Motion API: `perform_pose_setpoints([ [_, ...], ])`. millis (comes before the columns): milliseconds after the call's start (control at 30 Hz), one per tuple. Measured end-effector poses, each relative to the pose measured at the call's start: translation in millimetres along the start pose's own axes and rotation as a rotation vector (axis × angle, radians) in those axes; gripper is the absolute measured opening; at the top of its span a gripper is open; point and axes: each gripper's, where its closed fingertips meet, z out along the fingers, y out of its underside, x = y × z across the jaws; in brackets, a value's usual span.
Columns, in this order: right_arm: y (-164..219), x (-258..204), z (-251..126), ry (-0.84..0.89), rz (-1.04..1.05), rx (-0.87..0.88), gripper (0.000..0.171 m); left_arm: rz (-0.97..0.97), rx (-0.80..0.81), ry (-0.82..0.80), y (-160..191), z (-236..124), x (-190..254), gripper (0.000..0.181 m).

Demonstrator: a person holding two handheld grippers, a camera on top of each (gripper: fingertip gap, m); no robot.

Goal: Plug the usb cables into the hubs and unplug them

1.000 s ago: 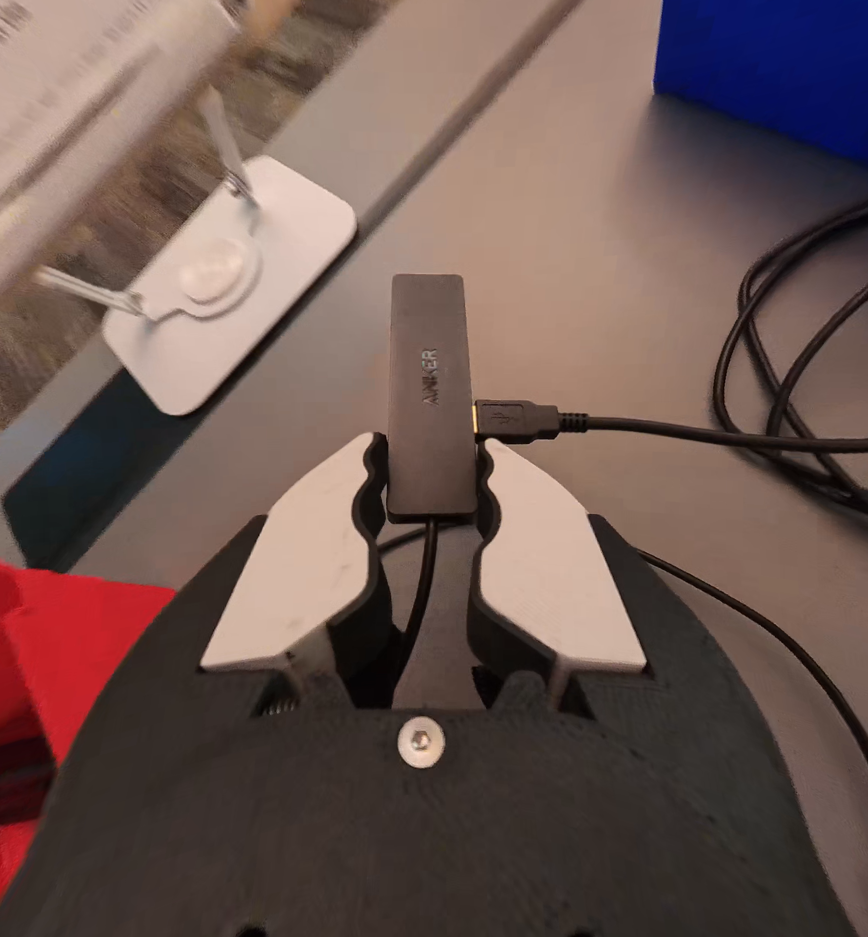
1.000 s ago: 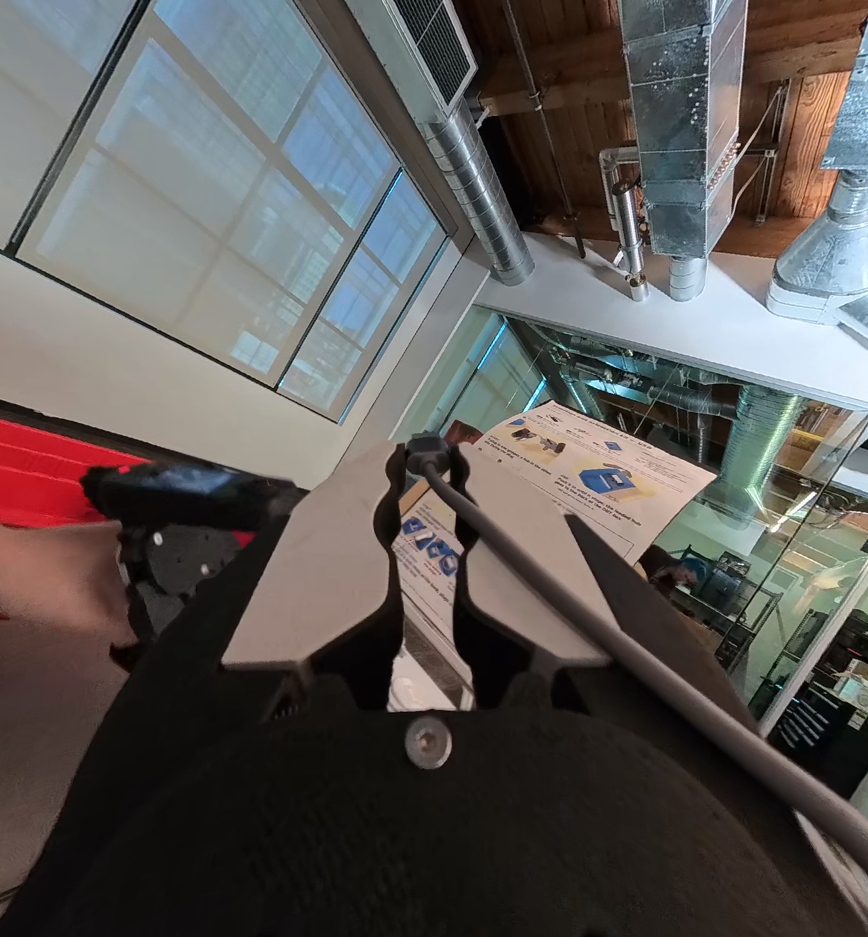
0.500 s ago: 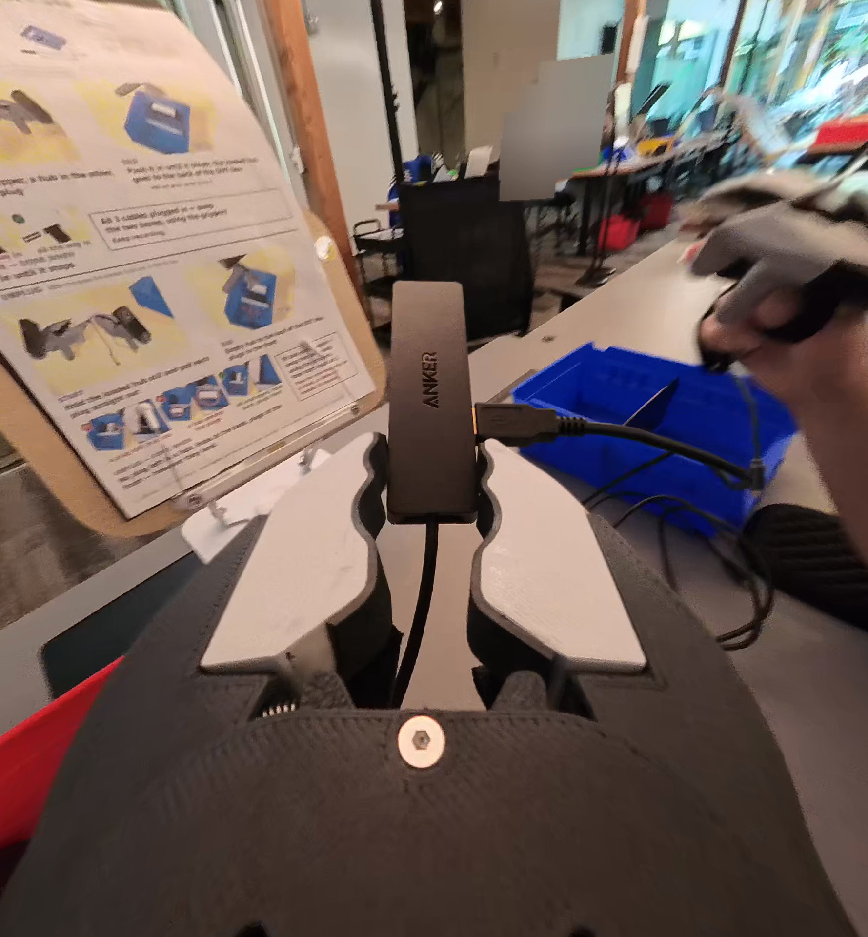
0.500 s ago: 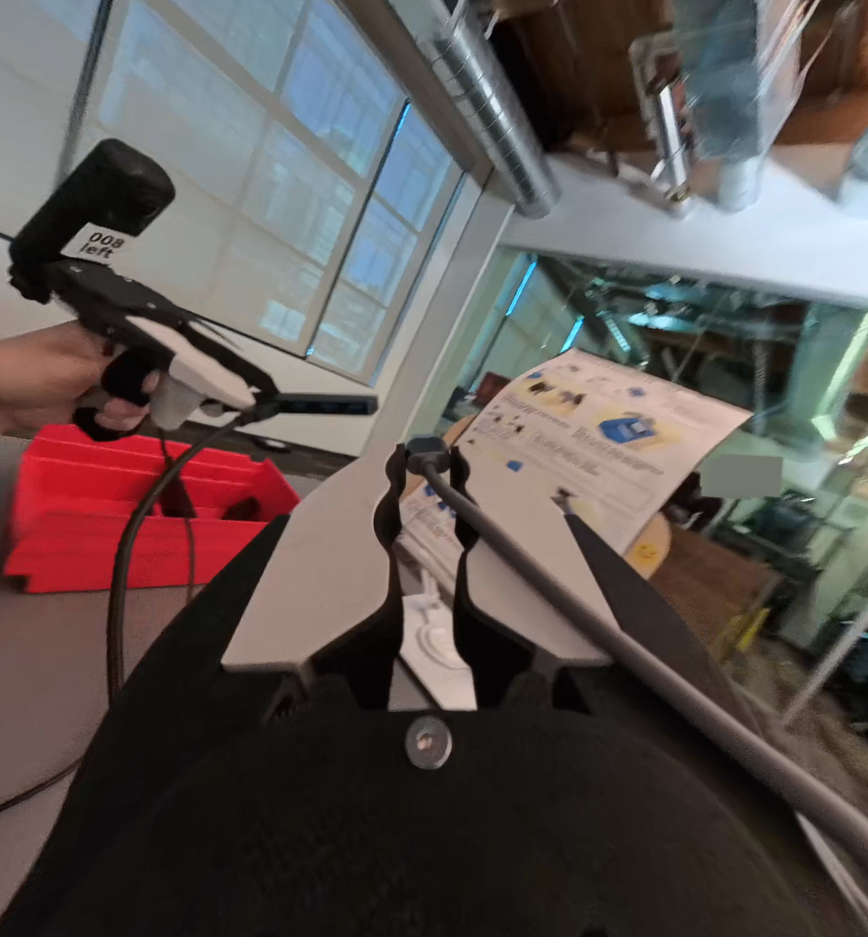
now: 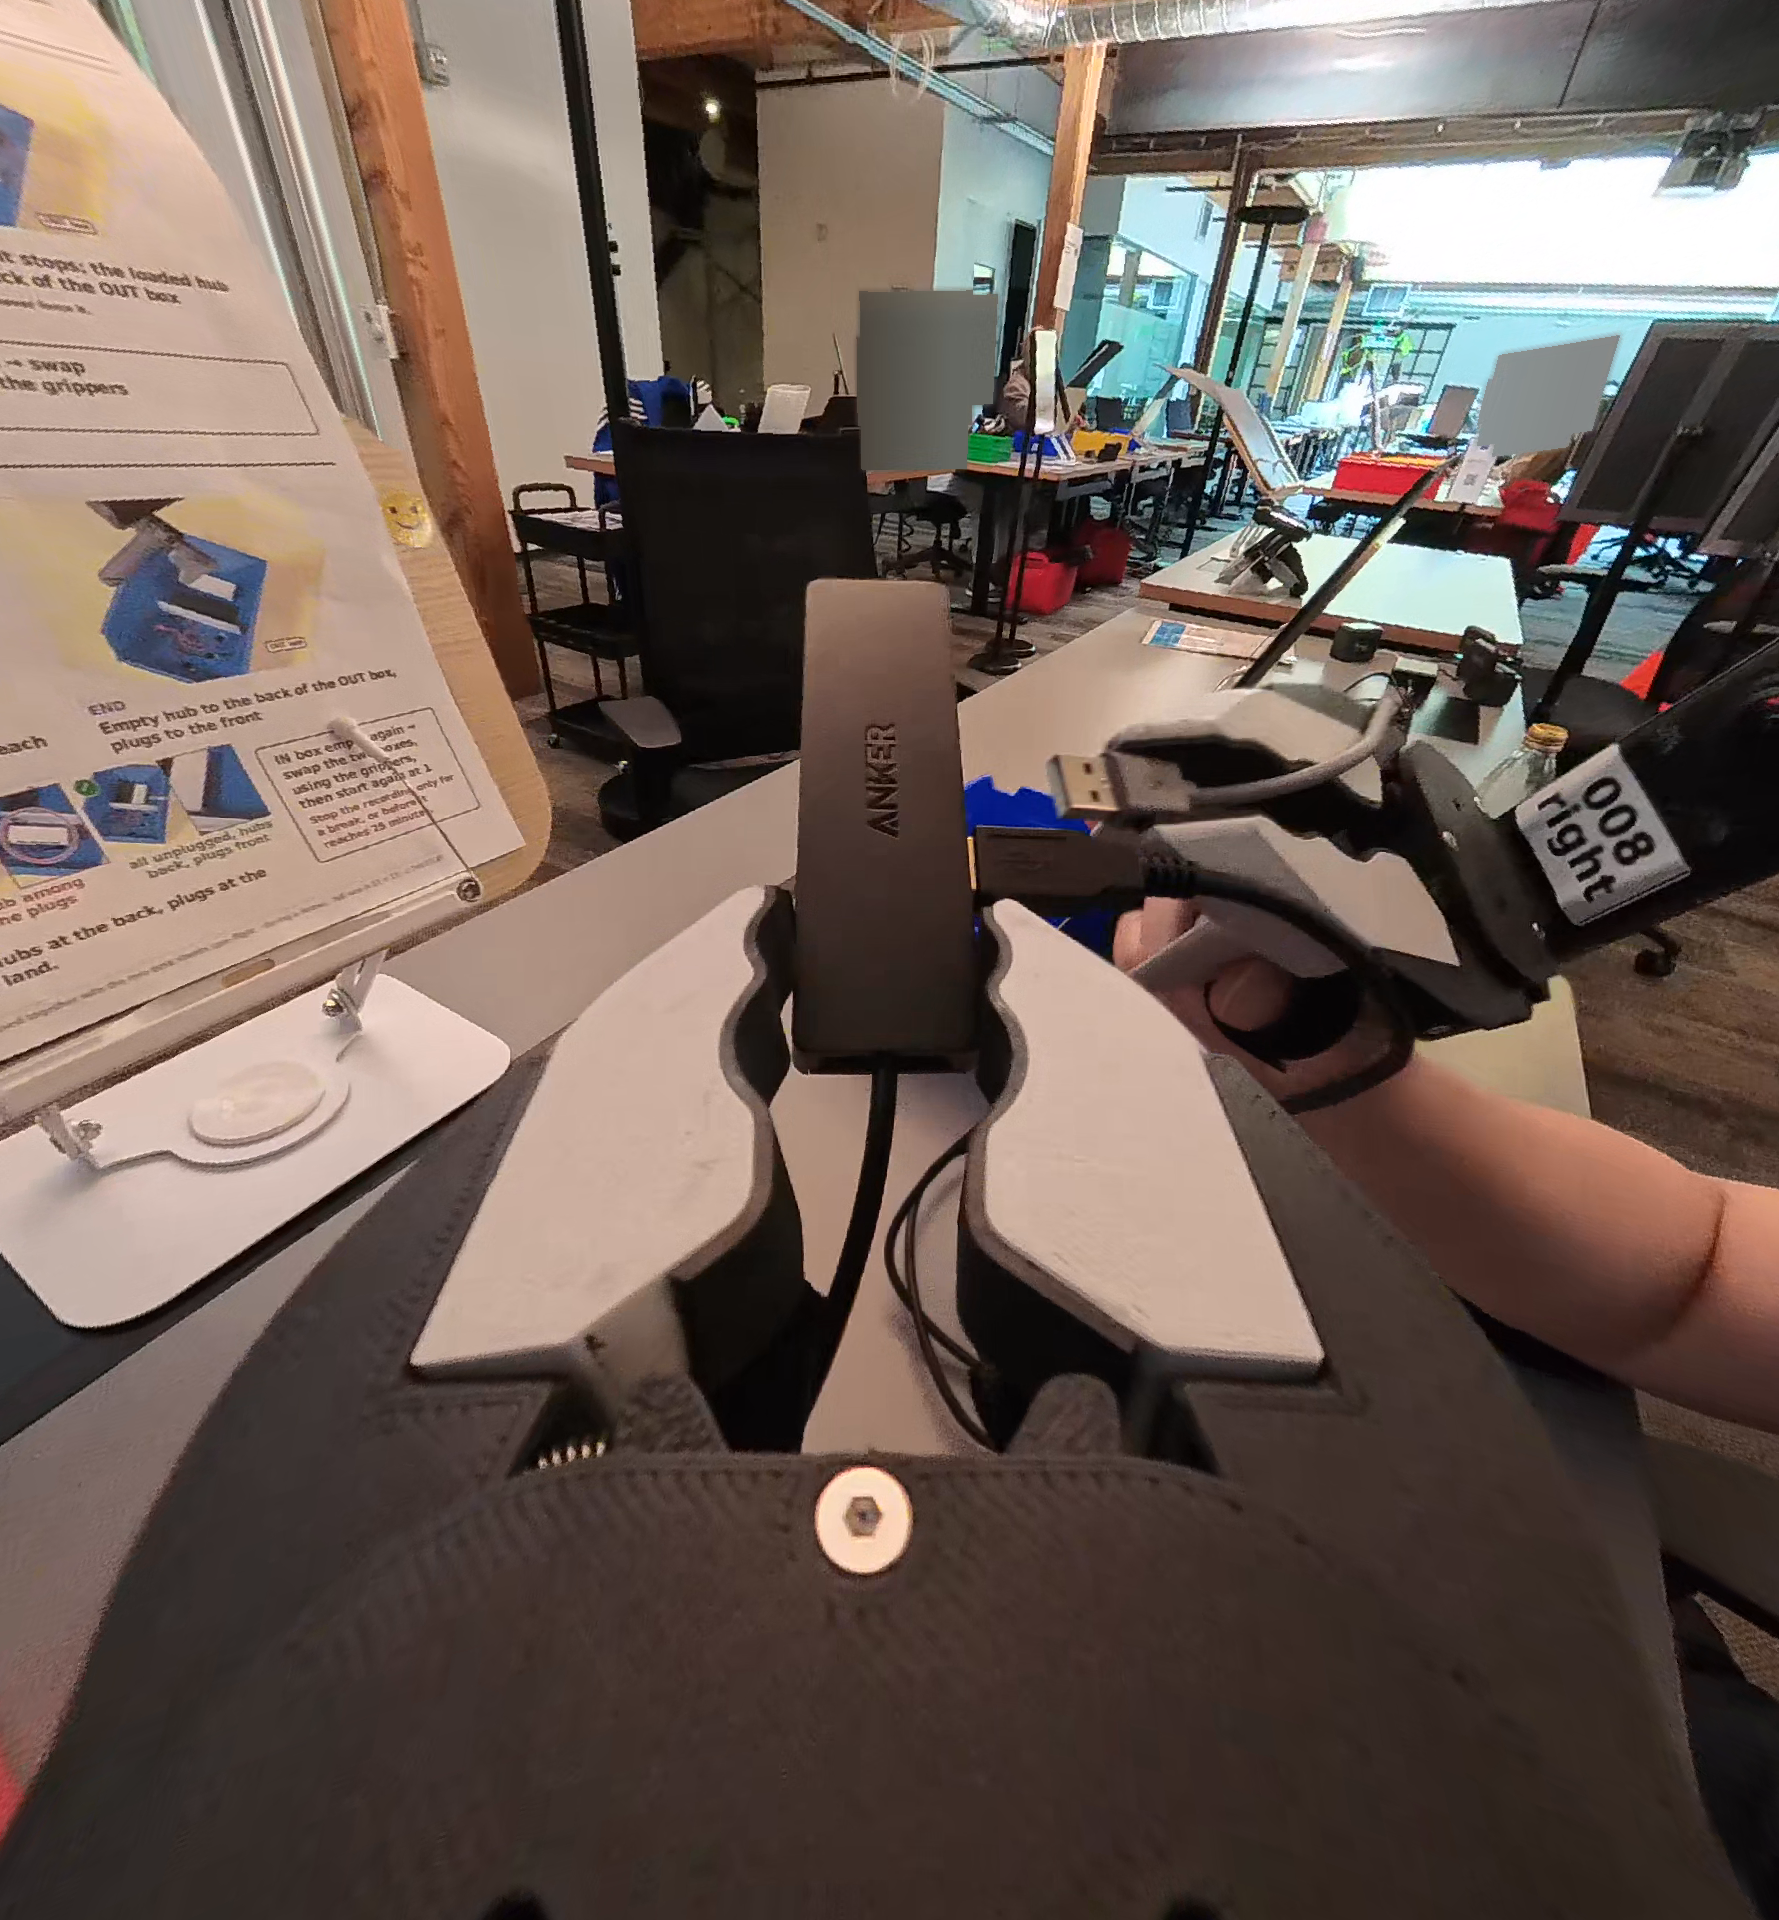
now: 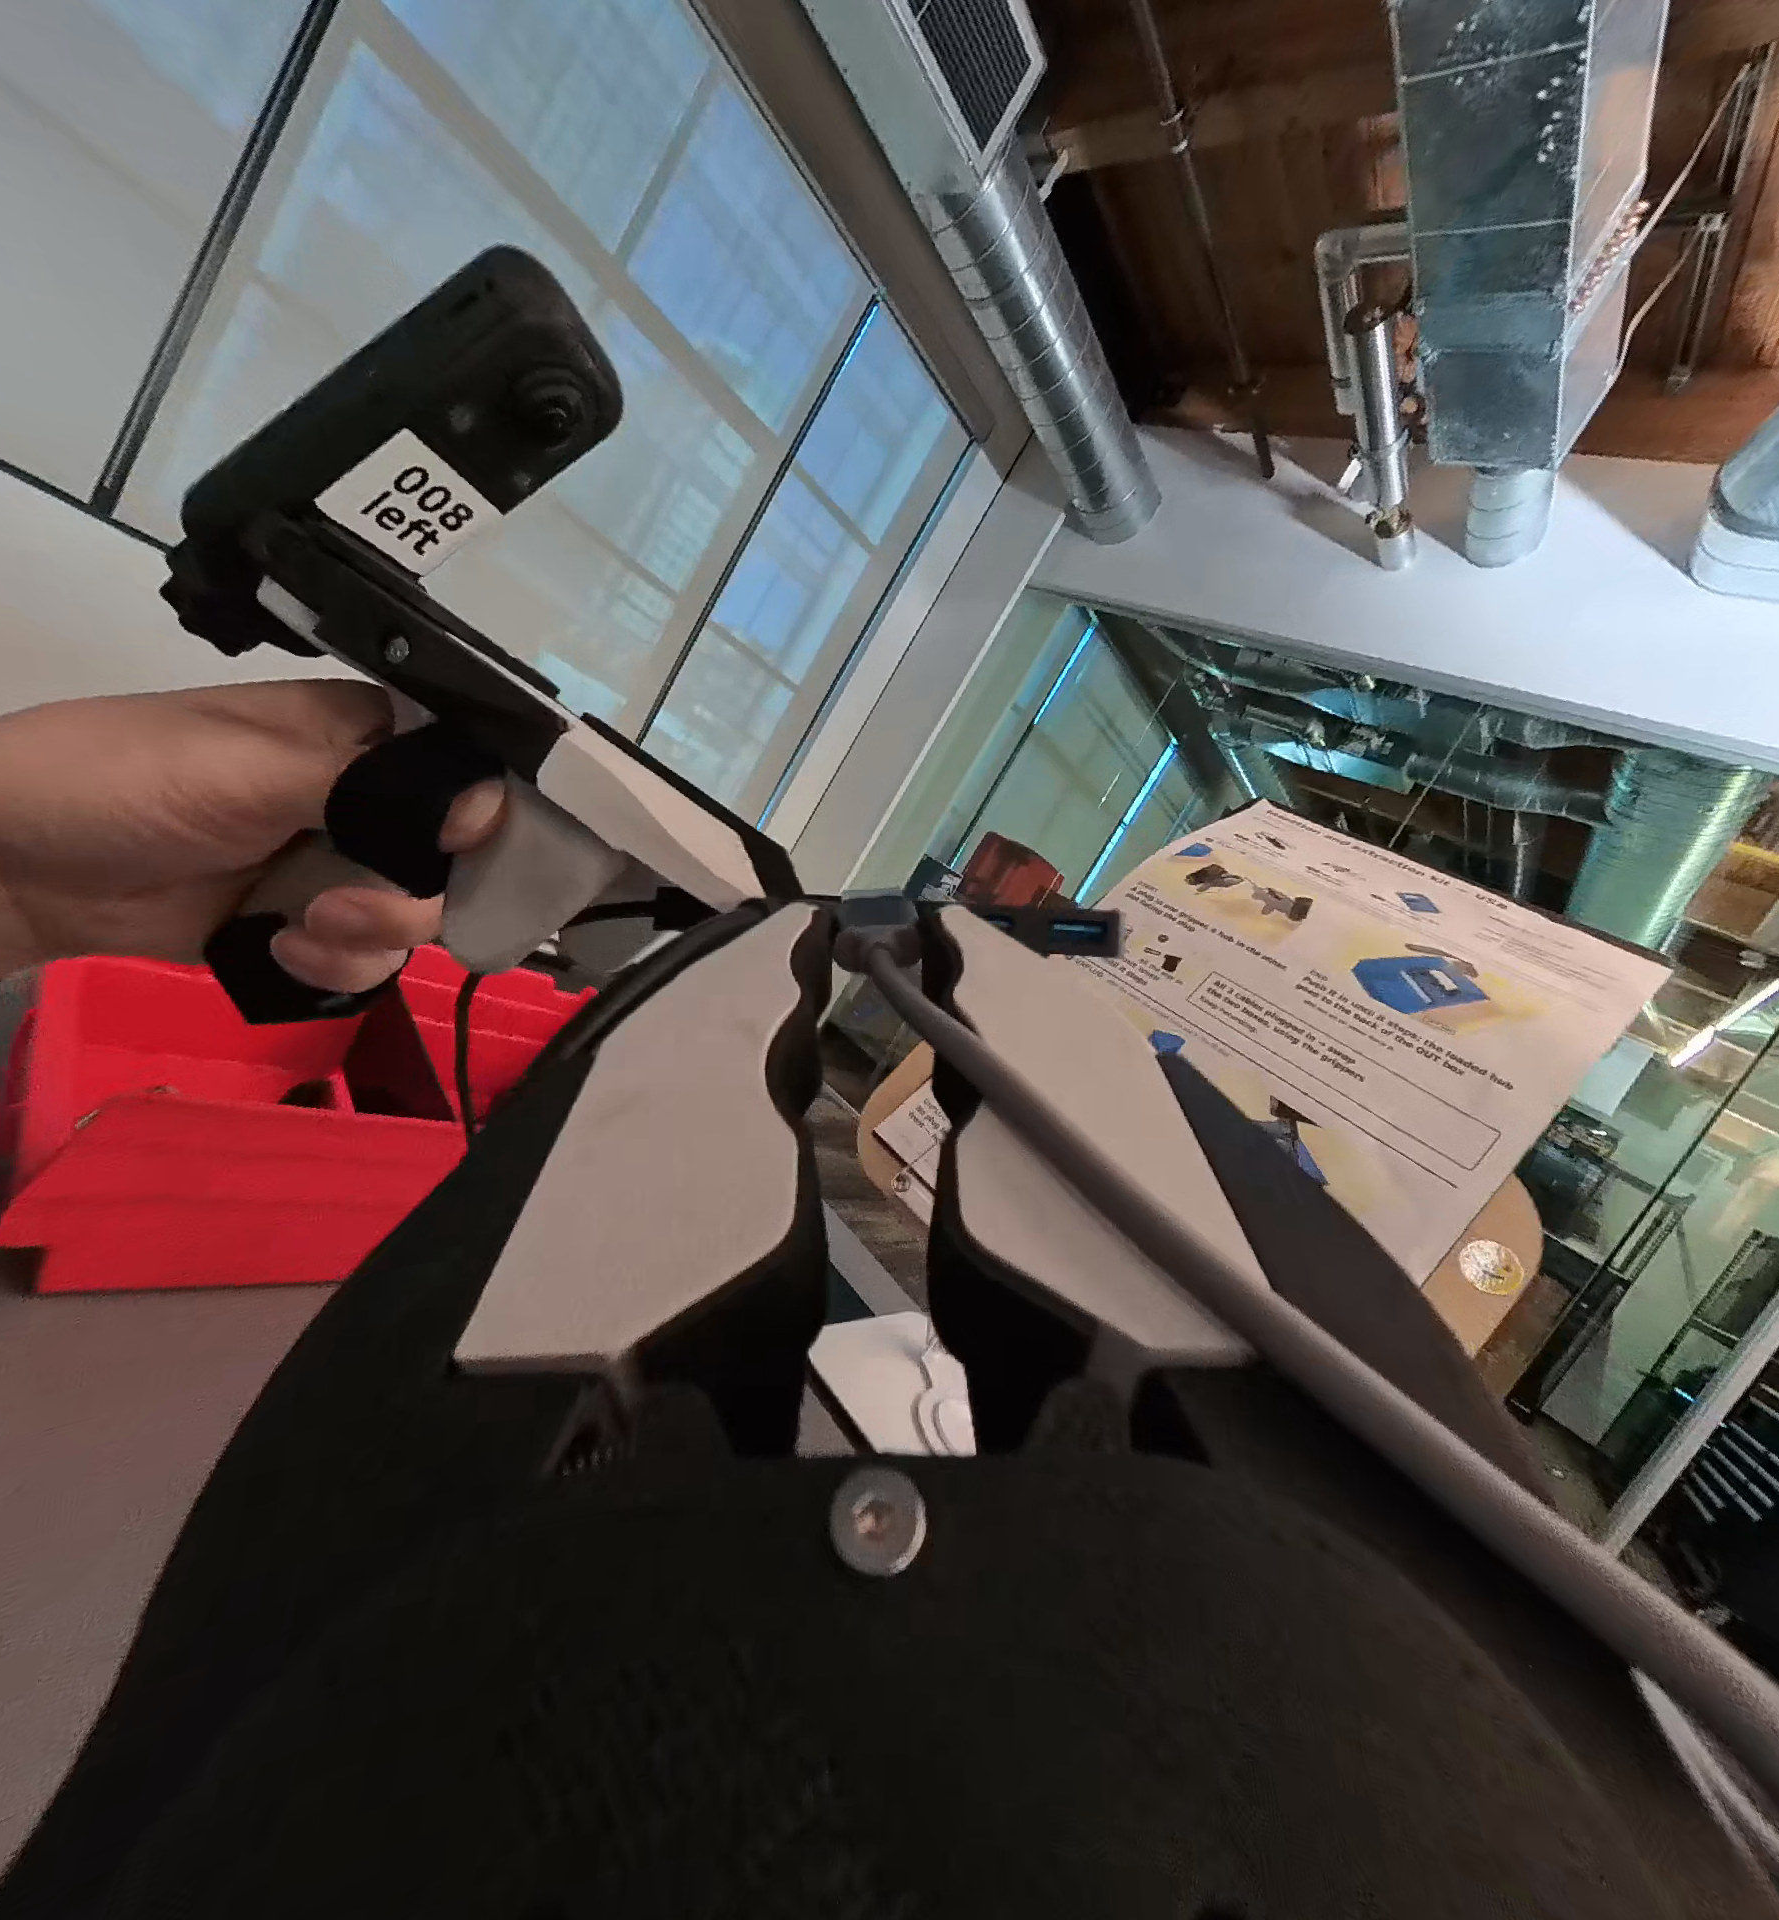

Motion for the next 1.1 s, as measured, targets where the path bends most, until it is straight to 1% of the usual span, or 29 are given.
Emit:
perform_pose_setpoints([
  [167, 4.7, 4.3, 0.2, 0.018, 0.017, -0.021, 0.017, 0.013, 0.008, 0.012, -0.7, 2.8, 8.3, 0.033],
  [500, 2.7, 6.9, -0.9, 0.037, 0.07, 0.003, 0.017, 0.089, 0.034, -0.011, -5.4, 2.8, 17.3, 0.033],
  [767, -5.8, 3.5, -3.3, 0.047, 0.039, 0.043, 0.017, 0.263, 0.03, -0.091, -12.2, -3.2, 25.3, 0.033],
  [933, -9.3, 1.2, -6.1, 0.004, 0.04, 0.088, 0.017, 0.344, -0.033, -0.154, -6.5, -1.2, 27.5, 0.033],
  [1000, -6.6, 2.4, -5.8, 0.0, 0.021, 0.071, 0.017, 0.354, -0.02, -0.172, -9.3, -2.4, 27.0, 0.033],
  [1100, 3.1, 2.1, -2.3, -0.003, -0.059, 0.0, 0.017, 0.365, -0.039, -0.204, -8.6, -3.4, 22.1, 0.033],
])
